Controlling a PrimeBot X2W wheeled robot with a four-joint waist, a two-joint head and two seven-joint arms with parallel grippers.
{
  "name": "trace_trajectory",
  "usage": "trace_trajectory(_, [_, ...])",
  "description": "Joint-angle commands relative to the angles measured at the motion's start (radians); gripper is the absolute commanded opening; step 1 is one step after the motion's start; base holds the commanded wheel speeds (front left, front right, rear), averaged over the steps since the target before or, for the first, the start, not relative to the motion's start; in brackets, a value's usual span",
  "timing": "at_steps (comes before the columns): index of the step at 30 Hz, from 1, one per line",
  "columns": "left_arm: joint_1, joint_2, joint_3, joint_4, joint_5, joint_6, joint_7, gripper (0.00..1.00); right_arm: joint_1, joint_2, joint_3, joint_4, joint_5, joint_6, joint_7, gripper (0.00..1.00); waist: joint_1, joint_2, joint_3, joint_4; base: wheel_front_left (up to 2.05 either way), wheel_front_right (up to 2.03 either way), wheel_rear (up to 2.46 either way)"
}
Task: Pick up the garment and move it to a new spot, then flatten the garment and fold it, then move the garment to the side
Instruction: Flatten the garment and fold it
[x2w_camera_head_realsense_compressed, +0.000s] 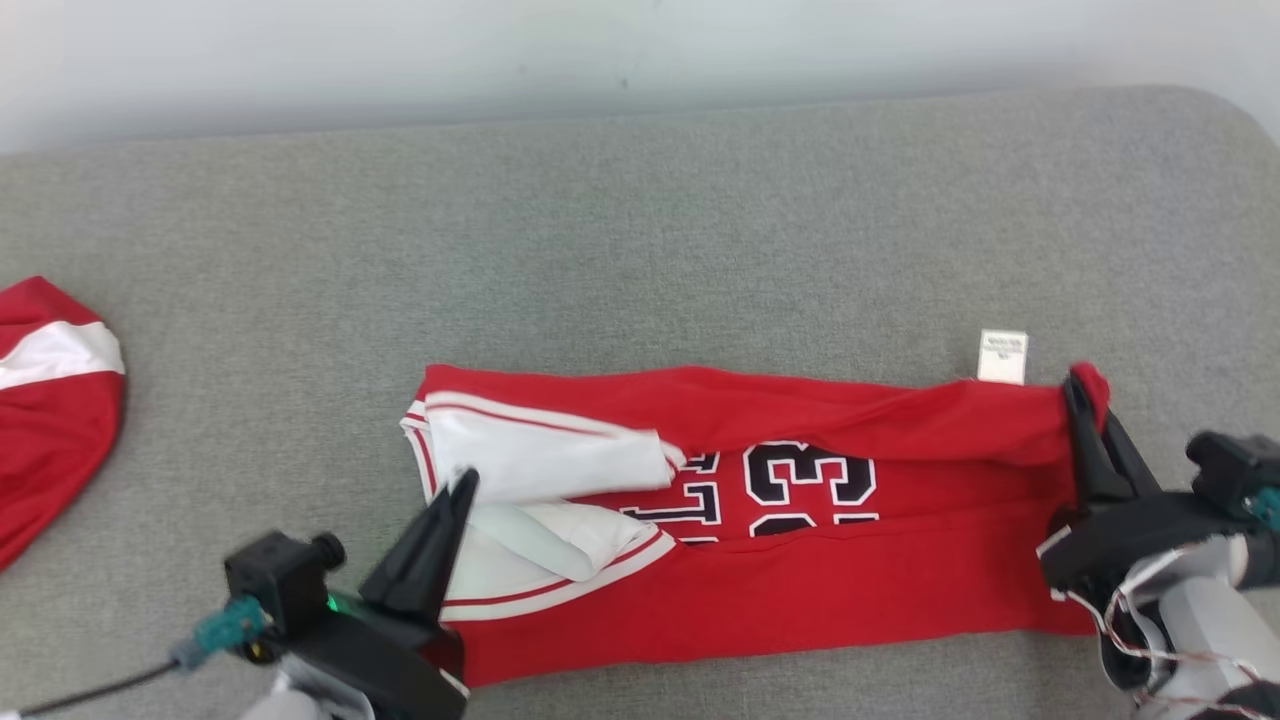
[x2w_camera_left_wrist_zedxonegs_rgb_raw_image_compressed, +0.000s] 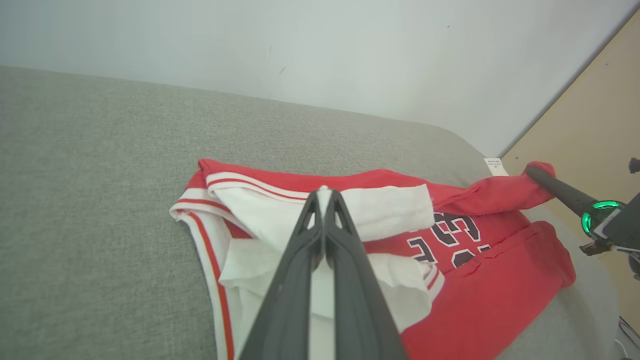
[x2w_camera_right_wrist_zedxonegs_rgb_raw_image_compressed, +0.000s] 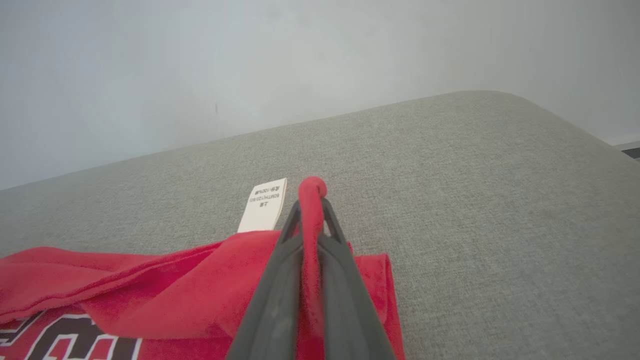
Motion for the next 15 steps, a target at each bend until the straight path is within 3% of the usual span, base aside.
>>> trace_trajectory(1, [0.032,-0.024,0.01,0.019,0.014,-0.007,-0.003,0.0,0.034,-0.003,-0.021,-0.012,-0.005,0.001,-0.005,0.0,0.0002,0.0002,-0.018,0.014,0.0,0.0,0.0])
trace_trajectory(14, [0.107,-0.12,0.072,0.182,0.086,-0.034,-0.003,0.0,0.097,0.01,-0.031,0.036,0.004,0.001,-0.005,0.0,0.0002,0.0002,-0.055,0.01,0.0,0.0,0.0])
trace_trajectory(15, [0.105,-0.127,0.084,0.191,0.094,-0.032,-0.003,0.29,0.098,0.011,-0.031,0.047,0.006,0.001,-0.005,0.35,0.0002,0.0002,-0.058,0.01,0.0,0.0,0.0])
